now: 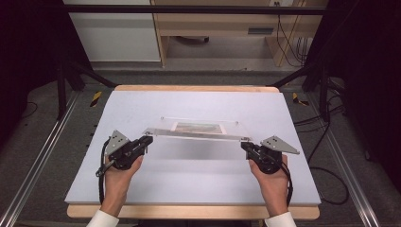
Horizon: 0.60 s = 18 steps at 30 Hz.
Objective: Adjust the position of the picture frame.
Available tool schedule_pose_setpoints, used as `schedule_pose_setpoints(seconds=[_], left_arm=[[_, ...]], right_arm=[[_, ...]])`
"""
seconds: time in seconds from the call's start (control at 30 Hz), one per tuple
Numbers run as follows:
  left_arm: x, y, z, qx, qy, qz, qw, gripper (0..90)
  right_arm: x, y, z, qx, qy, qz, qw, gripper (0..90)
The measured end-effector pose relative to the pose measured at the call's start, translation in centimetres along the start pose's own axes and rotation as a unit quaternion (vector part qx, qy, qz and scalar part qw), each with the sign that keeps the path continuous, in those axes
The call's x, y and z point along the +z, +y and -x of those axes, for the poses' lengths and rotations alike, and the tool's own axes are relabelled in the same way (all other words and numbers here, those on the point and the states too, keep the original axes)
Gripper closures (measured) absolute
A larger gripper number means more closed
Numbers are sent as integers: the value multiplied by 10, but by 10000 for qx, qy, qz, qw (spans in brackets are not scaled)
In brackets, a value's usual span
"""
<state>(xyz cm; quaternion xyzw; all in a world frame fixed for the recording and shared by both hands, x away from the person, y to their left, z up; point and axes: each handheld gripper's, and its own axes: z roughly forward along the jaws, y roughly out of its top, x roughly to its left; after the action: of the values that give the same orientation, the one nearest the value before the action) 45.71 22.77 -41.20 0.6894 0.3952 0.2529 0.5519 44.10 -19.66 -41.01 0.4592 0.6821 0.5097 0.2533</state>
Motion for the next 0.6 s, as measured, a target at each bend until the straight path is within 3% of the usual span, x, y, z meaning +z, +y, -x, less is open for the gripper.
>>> schedule_pose_setpoints(seconds=[0.6], left_arm=[[0, -7, 5, 43, 6, -151, 9999, 820]], right_arm=[[0, -2, 5, 20, 17, -51, 10000, 834]])
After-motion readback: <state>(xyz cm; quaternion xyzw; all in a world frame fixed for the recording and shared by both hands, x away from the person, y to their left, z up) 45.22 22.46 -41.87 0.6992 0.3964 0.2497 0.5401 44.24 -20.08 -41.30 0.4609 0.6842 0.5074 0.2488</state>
